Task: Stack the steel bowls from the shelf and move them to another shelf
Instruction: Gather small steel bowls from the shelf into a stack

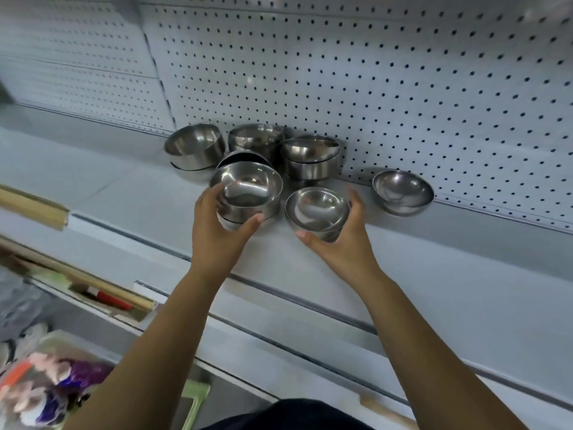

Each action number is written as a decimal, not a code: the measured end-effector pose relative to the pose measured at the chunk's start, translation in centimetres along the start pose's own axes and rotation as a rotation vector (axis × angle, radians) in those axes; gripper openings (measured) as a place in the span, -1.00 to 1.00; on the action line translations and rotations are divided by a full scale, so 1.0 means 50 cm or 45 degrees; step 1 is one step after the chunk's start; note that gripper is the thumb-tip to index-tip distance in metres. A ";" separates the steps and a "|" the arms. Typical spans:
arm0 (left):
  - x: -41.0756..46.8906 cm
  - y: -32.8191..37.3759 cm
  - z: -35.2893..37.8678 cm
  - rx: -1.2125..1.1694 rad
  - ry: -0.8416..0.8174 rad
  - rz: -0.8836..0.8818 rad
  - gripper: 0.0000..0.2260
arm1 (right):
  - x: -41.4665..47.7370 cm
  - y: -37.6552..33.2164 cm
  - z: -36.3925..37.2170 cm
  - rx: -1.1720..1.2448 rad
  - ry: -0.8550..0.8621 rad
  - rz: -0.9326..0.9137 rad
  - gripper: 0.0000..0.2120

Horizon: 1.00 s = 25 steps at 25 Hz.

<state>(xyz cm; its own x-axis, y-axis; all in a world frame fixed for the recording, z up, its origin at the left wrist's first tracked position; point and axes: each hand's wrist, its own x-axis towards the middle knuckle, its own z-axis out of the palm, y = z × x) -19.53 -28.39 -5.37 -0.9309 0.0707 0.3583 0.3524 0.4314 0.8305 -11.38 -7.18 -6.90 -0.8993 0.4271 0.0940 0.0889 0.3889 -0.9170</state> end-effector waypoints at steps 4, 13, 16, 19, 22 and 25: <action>0.005 -0.026 -0.003 -0.121 0.069 0.015 -0.45 | 0.001 0.002 0.029 0.027 0.129 0.035 0.20; 0.024 -0.068 -0.056 -0.499 0.294 0.096 -0.49 | -0.038 -0.026 0.091 0.125 0.414 0.148 0.27; 0.020 -0.113 -0.079 -0.486 0.418 0.020 -0.40 | -0.055 -0.038 0.114 0.159 0.531 0.152 0.24; 0.025 -0.154 -0.100 -0.401 0.426 -0.069 -0.39 | -0.069 -0.053 0.127 0.197 0.588 0.096 0.16; 0.033 -0.180 -0.117 -0.306 0.340 -0.120 -0.42 | -0.075 -0.078 0.139 0.247 0.583 0.022 0.18; 0.046 -0.195 -0.128 -0.214 0.264 -0.110 -0.42 | -0.064 -0.101 0.161 0.252 0.538 -0.058 0.17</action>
<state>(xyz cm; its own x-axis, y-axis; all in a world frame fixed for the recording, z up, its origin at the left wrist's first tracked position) -24.52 -38.18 -9.91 -0.9249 -0.1529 0.3480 0.2993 0.2715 0.9147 -12.37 -17.09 -5.67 -0.6434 0.7243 0.2479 -0.0671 0.2692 -0.9607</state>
